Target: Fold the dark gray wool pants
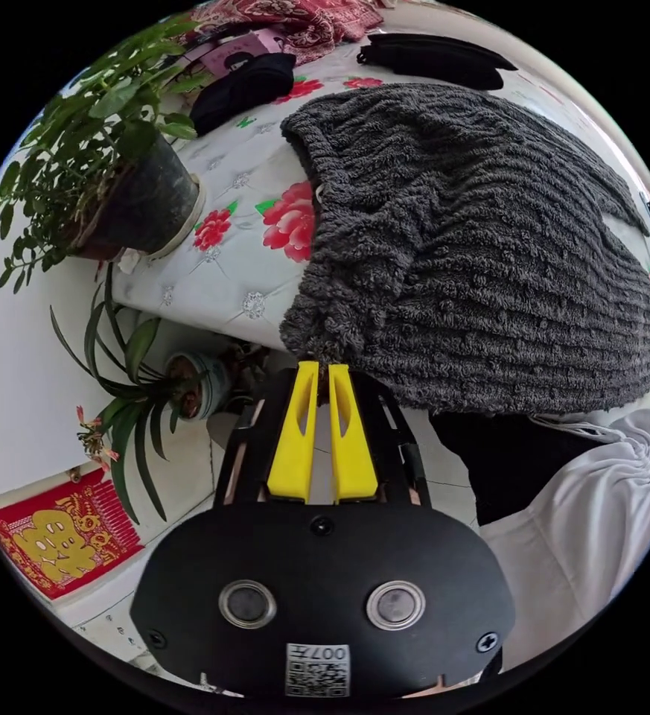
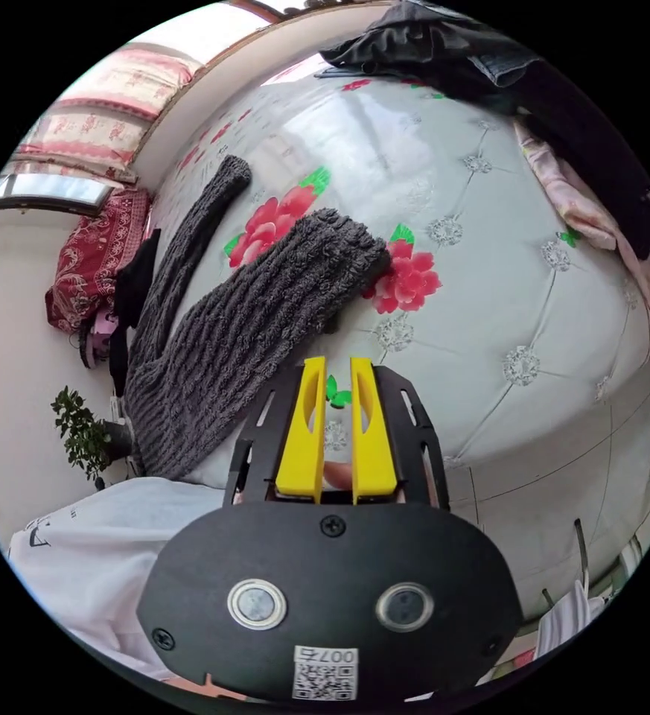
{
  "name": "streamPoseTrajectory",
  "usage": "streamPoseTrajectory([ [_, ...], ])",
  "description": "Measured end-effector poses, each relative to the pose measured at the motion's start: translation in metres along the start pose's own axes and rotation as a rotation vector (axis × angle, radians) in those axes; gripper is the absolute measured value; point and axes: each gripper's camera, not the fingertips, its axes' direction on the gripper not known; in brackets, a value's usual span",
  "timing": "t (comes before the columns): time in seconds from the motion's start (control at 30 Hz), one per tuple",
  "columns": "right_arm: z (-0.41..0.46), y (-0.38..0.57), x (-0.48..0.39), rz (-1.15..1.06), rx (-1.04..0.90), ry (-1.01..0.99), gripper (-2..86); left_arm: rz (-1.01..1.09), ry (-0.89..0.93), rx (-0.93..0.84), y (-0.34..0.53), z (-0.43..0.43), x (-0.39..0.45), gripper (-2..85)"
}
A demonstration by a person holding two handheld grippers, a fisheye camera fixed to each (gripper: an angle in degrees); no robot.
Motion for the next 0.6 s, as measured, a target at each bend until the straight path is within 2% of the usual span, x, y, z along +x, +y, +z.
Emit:
streamPoseTrajectory([
  [0.1, -0.010, -0.011, -0.028, -0.097, 0.080, 0.013, 7.4, -0.057, 0.068, 0.001, -0.004, -0.001, -0.011, 3.2],
  [0.2, 0.005, -0.021, -0.063, -0.197, 0.067, 0.038, 8.0, -0.125, 0.118, 0.016, 0.001, -0.004, -0.017, 4.8],
  [0.33, 0.026, -0.028, -0.086, -0.226, 0.059, 0.196, 8.9, -0.165, 0.107, 0.050, 0.015, -0.019, -0.021, 4.9],
  [0.43, 0.026, -0.041, -0.082, -0.144, 0.096, 0.309, 9.6, -0.191, 0.042, 0.101, 0.018, -0.040, -0.024, 3.6],
  [0.5, 0.034, -0.053, -0.065, -0.024, 0.052, 0.357, 9.5, -0.211, 0.028, 0.153, 0.009, -0.053, -0.026, 3.1],
  [0.6, 0.062, -0.061, -0.046, 0.077, -0.108, 0.284, 7.3, -0.211, 0.127, 0.176, -0.021, -0.049, -0.018, 2.7],
])
